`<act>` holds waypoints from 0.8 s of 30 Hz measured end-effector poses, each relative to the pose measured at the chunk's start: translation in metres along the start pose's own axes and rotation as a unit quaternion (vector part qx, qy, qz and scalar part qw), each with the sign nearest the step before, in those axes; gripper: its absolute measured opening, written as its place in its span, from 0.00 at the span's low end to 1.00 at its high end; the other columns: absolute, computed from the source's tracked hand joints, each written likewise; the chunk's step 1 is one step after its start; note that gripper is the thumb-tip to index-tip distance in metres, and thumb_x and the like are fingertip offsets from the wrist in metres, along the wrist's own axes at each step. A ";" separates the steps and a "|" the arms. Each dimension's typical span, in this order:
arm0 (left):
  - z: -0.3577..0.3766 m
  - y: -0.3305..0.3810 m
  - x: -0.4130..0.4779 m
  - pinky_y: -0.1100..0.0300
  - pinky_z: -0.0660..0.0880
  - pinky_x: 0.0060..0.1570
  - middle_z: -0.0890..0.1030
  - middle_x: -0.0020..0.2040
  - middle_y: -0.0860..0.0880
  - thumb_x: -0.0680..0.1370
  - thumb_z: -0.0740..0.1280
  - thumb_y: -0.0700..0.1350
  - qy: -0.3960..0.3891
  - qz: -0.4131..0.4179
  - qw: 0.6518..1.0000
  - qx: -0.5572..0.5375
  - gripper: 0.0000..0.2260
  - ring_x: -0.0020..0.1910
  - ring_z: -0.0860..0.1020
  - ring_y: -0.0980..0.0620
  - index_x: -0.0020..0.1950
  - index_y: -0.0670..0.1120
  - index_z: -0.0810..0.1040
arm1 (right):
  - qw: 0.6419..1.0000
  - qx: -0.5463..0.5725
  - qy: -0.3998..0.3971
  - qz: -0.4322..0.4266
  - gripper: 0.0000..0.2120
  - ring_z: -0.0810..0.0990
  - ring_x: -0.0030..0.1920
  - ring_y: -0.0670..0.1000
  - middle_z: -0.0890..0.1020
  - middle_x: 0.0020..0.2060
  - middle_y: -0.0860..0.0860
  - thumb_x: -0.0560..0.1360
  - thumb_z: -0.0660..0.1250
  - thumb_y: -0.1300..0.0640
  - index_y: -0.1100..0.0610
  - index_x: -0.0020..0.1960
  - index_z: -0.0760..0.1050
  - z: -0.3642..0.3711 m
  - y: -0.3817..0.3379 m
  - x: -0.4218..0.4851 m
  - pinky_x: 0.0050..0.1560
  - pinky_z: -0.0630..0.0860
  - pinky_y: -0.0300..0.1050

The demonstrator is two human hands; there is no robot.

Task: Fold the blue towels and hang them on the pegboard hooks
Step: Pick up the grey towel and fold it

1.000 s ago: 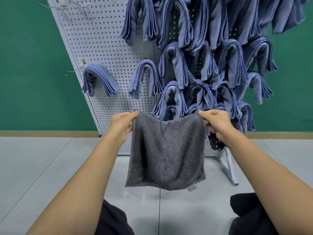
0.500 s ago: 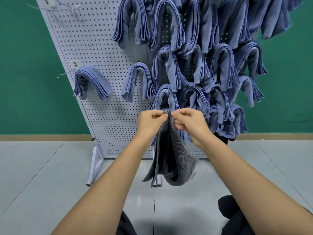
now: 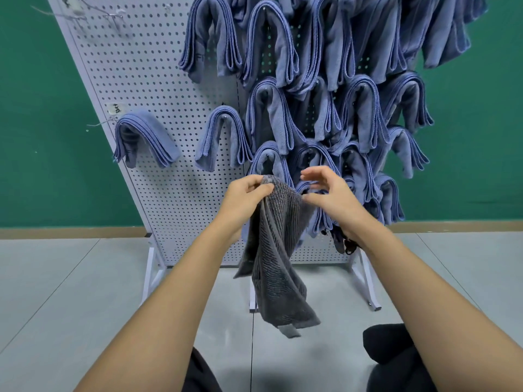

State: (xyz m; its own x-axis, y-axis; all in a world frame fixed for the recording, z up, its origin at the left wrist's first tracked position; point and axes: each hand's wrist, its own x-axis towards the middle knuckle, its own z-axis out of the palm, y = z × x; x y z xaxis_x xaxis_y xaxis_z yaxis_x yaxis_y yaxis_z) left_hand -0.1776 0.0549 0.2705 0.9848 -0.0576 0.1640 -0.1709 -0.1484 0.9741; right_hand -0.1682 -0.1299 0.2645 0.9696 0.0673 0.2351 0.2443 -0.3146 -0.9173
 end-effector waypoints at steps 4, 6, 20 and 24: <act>-0.013 0.004 0.002 0.61 0.70 0.47 0.77 0.43 0.50 0.81 0.60 0.40 -0.059 -0.002 0.995 -0.077 0.06 0.41 0.75 0.56 0.47 0.45 0.76 | 0.981 -0.139 -0.136 0.024 0.29 0.64 0.68 0.46 0.69 0.66 0.44 0.69 0.76 0.50 0.43 0.66 0.69 -0.017 0.017 0.004 0.67 0.65 0.51; -0.022 0.002 0.004 0.64 0.72 0.46 0.77 0.43 0.50 0.81 0.59 0.39 -0.053 -0.010 0.993 -0.108 0.07 0.41 0.76 0.57 0.47 0.44 0.76 | 0.978 -0.117 -0.165 0.052 0.18 0.77 0.57 0.46 0.79 0.56 0.47 0.70 0.75 0.52 0.50 0.59 0.76 -0.017 0.019 0.003 0.61 0.74 0.51; -0.028 -0.014 0.015 0.57 0.72 0.53 0.78 0.43 0.51 0.82 0.58 0.41 0.031 -0.065 0.993 -0.099 0.09 0.44 0.75 0.54 0.46 0.45 0.76 | 0.998 0.027 0.059 -0.008 0.04 0.81 0.42 0.51 0.82 0.40 0.53 0.72 0.73 0.60 0.56 0.43 0.78 -0.014 0.005 0.003 0.45 0.79 0.45; -0.020 -0.011 0.018 0.60 0.72 0.51 0.79 0.49 0.51 0.83 0.58 0.43 0.021 -0.026 0.997 -0.071 0.08 0.48 0.77 0.54 0.51 0.45 0.76 | 0.998 -0.018 0.056 -0.014 0.07 0.80 0.43 0.51 0.81 0.41 0.52 0.72 0.73 0.59 0.53 0.45 0.75 -0.020 0.010 0.003 0.46 0.78 0.48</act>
State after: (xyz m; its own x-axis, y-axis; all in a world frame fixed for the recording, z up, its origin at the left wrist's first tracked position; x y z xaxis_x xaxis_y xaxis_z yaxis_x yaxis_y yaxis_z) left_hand -0.1570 0.0756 0.2657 0.9931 -0.0114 0.1164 -0.1165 -0.0095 0.9931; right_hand -0.1633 -0.1516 0.2627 0.9544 -0.0279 0.2971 0.2693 -0.3489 -0.8976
